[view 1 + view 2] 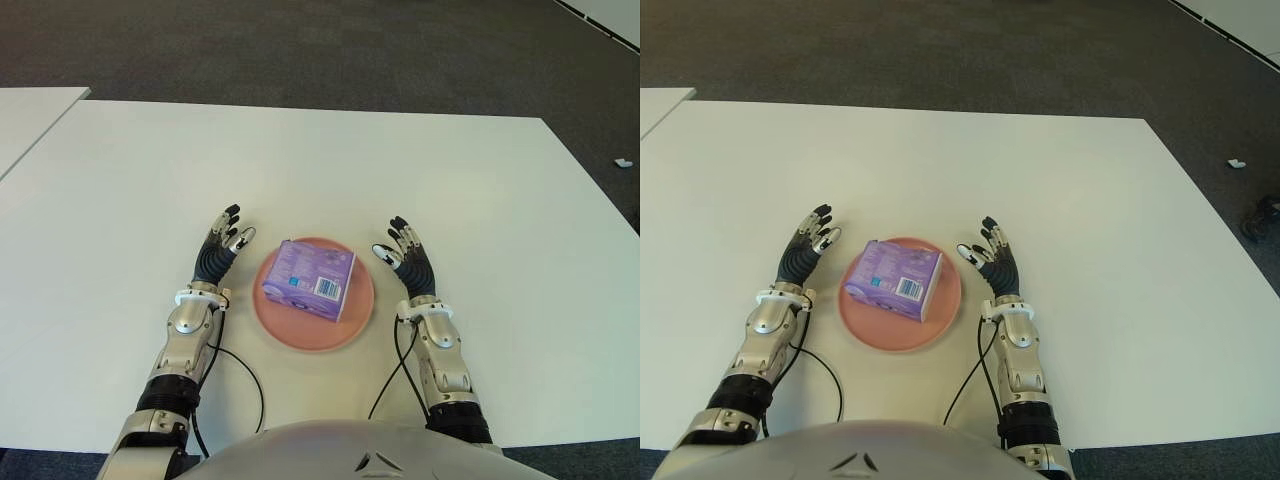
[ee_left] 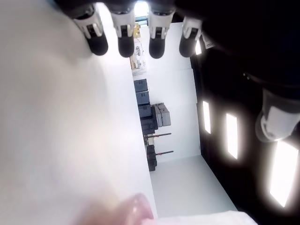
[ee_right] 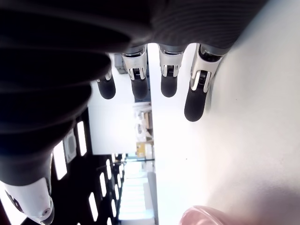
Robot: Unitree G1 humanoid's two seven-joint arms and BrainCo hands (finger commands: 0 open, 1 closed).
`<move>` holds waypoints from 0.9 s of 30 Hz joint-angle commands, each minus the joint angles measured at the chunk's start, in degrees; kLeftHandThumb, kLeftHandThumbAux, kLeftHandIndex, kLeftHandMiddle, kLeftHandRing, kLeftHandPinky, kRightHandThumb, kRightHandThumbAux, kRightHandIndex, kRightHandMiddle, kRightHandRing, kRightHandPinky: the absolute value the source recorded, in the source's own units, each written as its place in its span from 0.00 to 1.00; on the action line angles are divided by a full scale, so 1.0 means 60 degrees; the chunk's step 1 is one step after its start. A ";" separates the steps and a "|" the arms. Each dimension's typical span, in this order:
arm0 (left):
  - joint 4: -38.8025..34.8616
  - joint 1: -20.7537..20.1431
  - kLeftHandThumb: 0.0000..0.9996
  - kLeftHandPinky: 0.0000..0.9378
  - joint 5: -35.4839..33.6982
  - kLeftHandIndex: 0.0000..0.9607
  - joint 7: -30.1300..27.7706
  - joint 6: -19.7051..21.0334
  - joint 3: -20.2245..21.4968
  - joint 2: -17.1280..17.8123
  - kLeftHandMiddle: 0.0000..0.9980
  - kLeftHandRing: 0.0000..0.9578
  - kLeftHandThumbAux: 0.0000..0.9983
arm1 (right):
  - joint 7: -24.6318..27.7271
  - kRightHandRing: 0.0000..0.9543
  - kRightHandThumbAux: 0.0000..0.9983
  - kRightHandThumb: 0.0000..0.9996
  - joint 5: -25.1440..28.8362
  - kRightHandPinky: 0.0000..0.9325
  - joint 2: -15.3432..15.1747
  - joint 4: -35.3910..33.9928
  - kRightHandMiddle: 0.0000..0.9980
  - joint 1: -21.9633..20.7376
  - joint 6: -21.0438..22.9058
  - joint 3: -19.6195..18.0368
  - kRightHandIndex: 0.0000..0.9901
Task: Put the tissue paper into the plate.
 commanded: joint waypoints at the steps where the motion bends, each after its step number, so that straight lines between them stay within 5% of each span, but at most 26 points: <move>1: 0.0132 0.1130 0.00 0.00 0.0056 0.00 -0.0327 0.1457 -0.0239 -0.0061 0.00 0.00 0.45 | 0.0007 0.00 0.68 0.06 0.0124 0.06 0.0035 0.0590 0.00 0.0327 0.0420 -0.0064 0.00; 27: -0.0793 0.1311 0.00 0.00 -0.0016 0.00 0.0017 0.2217 -0.0002 -0.0362 0.00 0.00 0.45 | -0.0012 0.00 0.69 0.07 0.0201 0.05 0.0029 0.0973 0.00 0.0112 0.0242 -0.0177 0.00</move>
